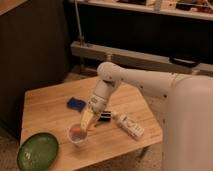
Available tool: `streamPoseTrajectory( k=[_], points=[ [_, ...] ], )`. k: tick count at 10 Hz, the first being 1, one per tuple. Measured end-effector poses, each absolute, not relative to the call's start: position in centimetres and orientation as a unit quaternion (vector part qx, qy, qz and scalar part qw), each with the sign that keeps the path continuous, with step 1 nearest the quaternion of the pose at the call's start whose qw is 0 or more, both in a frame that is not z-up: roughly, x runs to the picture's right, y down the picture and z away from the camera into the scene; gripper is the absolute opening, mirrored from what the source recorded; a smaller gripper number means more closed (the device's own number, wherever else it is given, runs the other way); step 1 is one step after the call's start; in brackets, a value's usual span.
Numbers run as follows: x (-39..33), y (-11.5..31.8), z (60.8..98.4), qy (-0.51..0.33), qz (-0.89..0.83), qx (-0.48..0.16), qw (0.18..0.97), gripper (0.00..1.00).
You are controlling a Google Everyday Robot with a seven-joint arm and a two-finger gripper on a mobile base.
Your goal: Place the pepper in the ceramic cup
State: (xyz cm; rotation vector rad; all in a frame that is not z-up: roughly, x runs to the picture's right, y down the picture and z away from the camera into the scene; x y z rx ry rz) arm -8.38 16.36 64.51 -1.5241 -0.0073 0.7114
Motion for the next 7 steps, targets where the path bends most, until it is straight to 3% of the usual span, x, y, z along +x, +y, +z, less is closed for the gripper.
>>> streamPoseTrajectory(
  k=[5,7],
  points=[
    [-7.84,16.1,64.14,0.005,0.314,-0.679,0.664,0.07],
    [-8.01,16.02,64.27,0.004,0.309,-0.682,0.663,0.18]
  ],
)
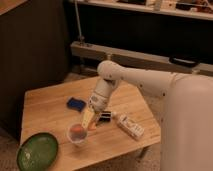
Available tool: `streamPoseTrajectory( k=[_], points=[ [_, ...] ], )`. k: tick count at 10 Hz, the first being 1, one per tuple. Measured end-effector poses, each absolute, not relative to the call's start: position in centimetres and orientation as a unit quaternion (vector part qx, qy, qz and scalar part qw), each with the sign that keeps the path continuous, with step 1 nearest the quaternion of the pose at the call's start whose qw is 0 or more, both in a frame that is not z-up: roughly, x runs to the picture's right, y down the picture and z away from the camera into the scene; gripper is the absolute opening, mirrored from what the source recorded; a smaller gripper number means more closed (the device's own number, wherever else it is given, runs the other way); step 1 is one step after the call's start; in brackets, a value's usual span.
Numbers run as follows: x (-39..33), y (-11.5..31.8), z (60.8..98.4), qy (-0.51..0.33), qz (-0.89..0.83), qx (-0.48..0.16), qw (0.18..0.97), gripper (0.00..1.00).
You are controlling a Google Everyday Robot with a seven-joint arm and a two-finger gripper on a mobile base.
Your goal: Place the pepper in the ceramic cup
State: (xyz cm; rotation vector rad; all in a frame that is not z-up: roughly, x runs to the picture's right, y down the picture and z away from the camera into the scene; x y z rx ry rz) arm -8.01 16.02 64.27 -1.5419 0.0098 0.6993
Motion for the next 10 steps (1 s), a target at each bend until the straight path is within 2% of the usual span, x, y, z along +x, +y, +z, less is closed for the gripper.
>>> streamPoseTrajectory(
  k=[4,6,10],
  points=[
    [-8.53,15.94,64.73,0.006,0.303,-0.686,0.661,0.61],
    [-8.48,15.95,64.74,0.007,0.304,-0.687,0.661,0.78],
    [-8.32,15.83,64.63,0.003,0.31,-0.68,0.664,0.8]
  ],
)
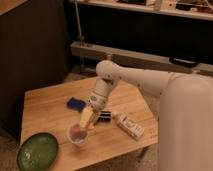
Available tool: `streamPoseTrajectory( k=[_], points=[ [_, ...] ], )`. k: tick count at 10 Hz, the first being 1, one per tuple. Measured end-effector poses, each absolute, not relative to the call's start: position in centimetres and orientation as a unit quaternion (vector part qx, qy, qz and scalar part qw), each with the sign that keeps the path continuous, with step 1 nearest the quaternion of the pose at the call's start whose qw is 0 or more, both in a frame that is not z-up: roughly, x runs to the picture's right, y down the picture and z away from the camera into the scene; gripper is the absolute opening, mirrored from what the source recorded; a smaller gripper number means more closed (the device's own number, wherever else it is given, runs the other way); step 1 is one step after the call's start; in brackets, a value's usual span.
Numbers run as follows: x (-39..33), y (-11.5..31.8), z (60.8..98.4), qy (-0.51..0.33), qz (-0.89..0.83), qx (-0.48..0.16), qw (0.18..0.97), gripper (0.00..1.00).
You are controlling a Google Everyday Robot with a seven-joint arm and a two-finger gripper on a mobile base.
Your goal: Place the pepper in the ceramic cup
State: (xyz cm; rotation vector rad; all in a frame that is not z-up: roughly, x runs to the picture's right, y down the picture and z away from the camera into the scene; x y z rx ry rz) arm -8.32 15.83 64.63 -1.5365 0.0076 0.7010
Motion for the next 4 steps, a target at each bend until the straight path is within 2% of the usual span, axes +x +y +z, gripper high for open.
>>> streamPoseTrajectory(
  k=[4],
  points=[
    [-8.14,15.31,64.32,-0.014,0.325,-0.657,0.68,0.8]
  ],
)
